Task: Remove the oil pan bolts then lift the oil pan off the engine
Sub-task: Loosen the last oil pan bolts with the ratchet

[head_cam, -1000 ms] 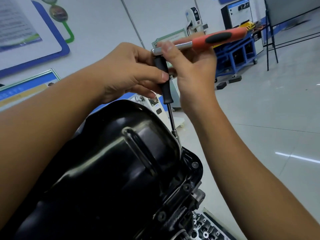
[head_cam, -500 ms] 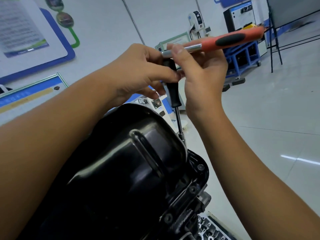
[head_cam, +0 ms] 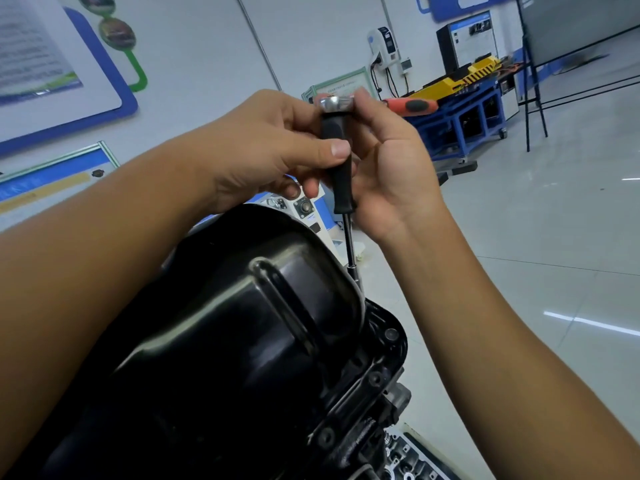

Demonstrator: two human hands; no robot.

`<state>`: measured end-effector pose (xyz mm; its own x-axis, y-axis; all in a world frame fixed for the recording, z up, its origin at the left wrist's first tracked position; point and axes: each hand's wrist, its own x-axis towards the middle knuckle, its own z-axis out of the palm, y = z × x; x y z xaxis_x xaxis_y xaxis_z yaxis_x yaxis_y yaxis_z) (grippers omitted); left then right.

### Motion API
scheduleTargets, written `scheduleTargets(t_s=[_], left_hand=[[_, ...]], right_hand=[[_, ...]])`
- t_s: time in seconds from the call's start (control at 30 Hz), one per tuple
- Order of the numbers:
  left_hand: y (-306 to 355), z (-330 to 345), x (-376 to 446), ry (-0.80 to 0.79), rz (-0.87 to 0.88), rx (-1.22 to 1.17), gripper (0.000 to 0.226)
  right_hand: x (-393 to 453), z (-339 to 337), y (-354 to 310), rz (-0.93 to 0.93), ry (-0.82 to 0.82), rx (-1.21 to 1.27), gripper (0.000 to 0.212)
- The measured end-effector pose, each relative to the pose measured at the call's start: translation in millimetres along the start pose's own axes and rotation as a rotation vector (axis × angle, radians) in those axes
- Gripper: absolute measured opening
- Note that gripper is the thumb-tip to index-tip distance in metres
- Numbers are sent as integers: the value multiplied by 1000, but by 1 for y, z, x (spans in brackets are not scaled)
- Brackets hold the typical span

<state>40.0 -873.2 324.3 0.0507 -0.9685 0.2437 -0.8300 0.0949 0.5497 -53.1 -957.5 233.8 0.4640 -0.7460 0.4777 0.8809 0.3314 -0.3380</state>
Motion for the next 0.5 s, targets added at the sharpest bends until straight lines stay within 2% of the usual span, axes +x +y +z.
scheduleTargets(t_s=[0.03, 0.13, 0.2, 0.27, 0.37, 0.4, 0.43, 0.5], left_hand=[[-1, 0, 1, 22, -9, 7, 17], [-2, 4, 5, 128, -51, 54, 27], [-3, 6, 5, 155, -53, 75, 29], [-2, 7, 5, 105, -49, 40, 17], [-1, 10, 4, 1, -67, -15, 19], [-1, 10, 3, 9, -66, -11, 20], [-1, 9, 3, 27, -61, -3, 18], [-2, 9, 4, 63, -53, 6, 13]], right_hand=[[1, -2, 1, -24, -2, -27, 21], [3, -6, 2, -455, 63, -372, 9], [4, -8, 6, -600, 46, -520, 12], [6, -8, 5, -474, 71, -389, 8], [10, -9, 1, -45, 83, -46, 15], [10, -8, 2, -24, 84, -11, 18], [10, -7, 3, -90, 89, -33, 16], [7, -7, 2, -384, 90, -222, 3]])
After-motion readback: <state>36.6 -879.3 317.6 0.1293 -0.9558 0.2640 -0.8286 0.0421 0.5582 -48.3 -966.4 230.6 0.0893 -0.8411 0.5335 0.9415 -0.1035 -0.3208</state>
